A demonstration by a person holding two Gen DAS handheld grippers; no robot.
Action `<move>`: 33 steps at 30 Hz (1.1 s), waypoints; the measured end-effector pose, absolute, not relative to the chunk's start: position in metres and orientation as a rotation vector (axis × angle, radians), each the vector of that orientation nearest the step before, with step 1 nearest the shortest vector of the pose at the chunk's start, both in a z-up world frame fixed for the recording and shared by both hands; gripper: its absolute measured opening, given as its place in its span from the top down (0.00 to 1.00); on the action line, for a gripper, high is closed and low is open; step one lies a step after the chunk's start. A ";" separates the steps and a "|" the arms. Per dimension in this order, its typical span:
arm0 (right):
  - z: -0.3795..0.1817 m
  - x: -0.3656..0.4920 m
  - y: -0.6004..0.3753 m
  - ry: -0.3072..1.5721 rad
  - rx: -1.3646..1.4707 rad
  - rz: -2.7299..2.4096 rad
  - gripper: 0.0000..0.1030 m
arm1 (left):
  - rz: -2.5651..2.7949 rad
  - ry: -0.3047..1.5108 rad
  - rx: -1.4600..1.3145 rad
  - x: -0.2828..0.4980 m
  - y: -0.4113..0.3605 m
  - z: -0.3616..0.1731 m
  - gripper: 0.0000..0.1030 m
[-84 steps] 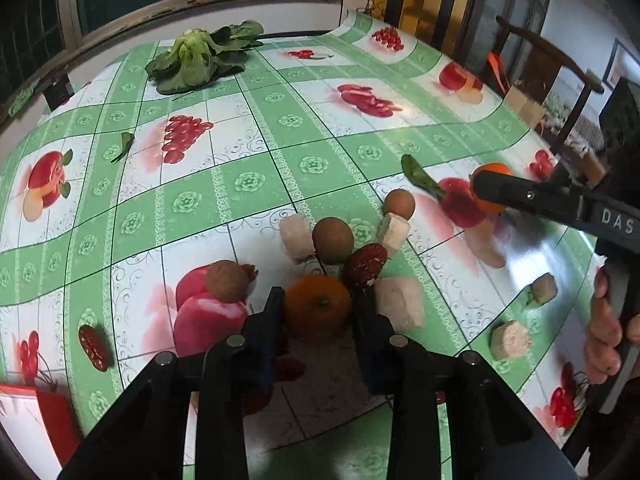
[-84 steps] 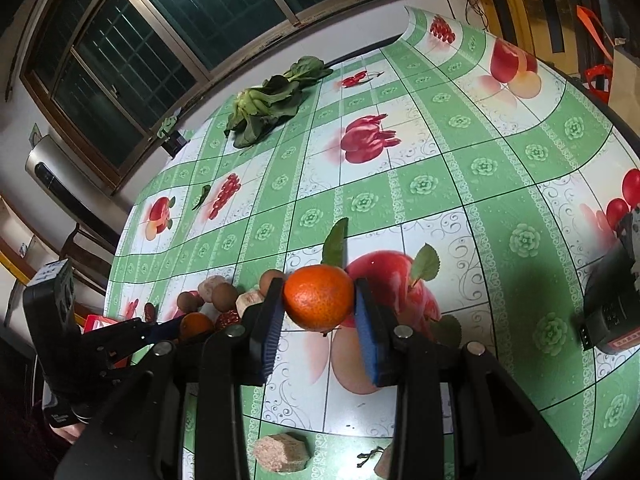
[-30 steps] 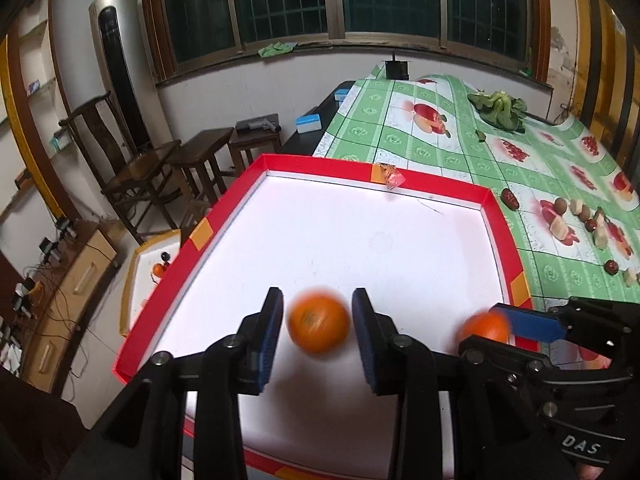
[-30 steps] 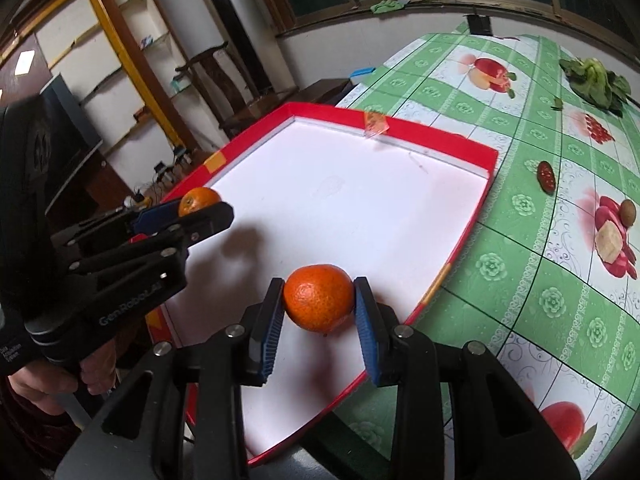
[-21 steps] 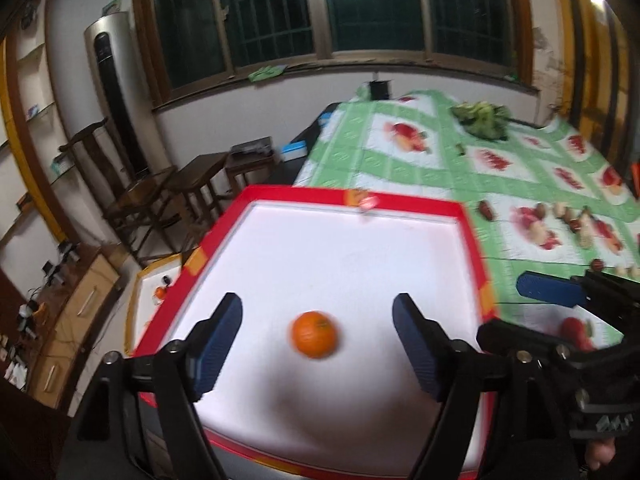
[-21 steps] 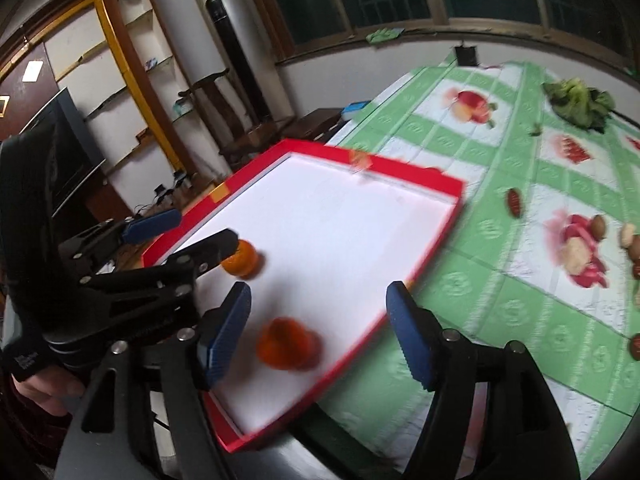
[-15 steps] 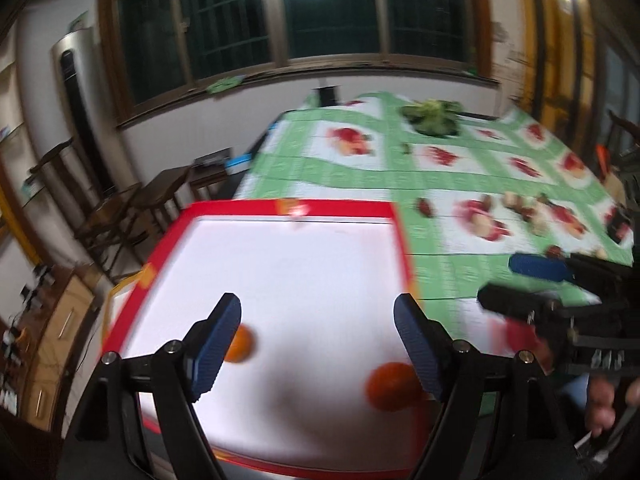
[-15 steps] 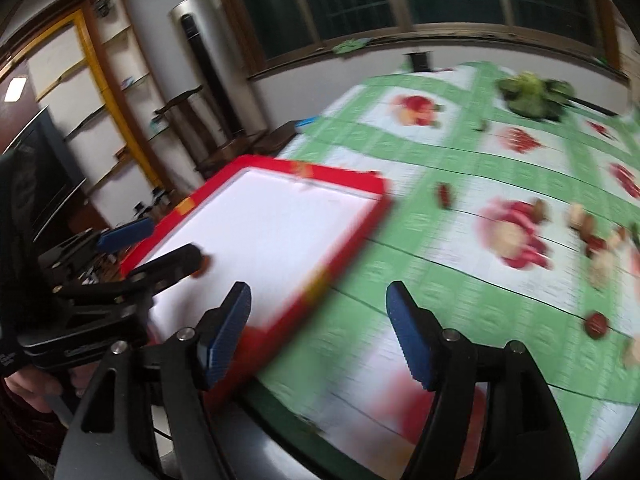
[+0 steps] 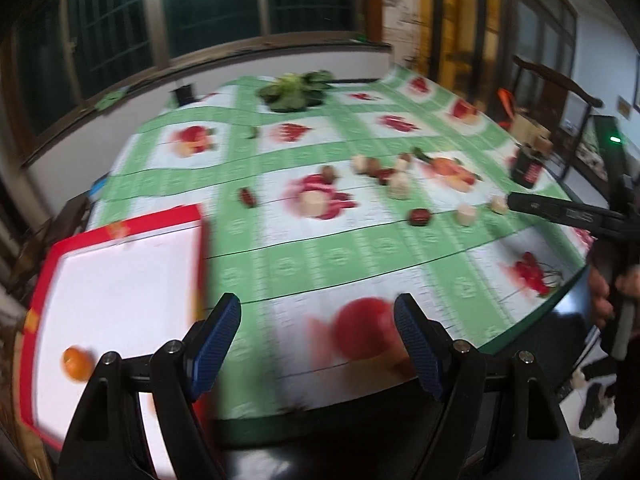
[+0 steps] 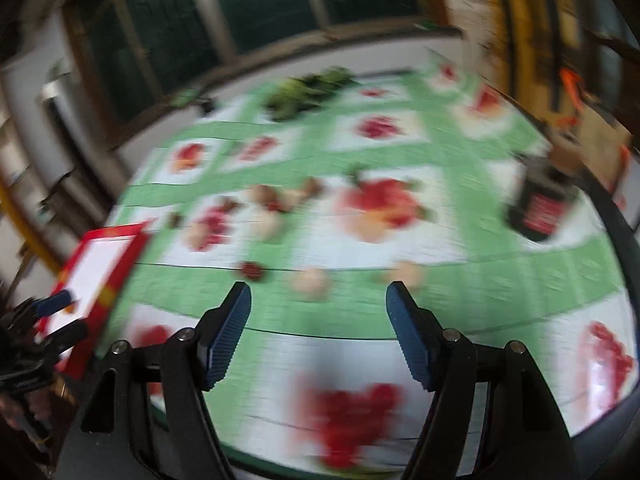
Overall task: Organize fruits
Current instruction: 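Move the right gripper back over the table items, then grasp the round tan bun with the right gripper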
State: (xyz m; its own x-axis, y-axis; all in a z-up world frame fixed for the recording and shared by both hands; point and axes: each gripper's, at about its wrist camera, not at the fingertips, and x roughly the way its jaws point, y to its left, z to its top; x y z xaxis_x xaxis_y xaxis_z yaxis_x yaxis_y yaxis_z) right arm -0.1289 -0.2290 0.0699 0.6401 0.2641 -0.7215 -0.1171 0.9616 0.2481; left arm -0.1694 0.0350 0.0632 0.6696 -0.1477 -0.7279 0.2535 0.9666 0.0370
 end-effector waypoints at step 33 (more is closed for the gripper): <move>0.050 -0.089 -0.303 0.746 0.514 0.340 0.71 | -0.549 0.994 0.287 -0.071 -0.128 0.016 0.55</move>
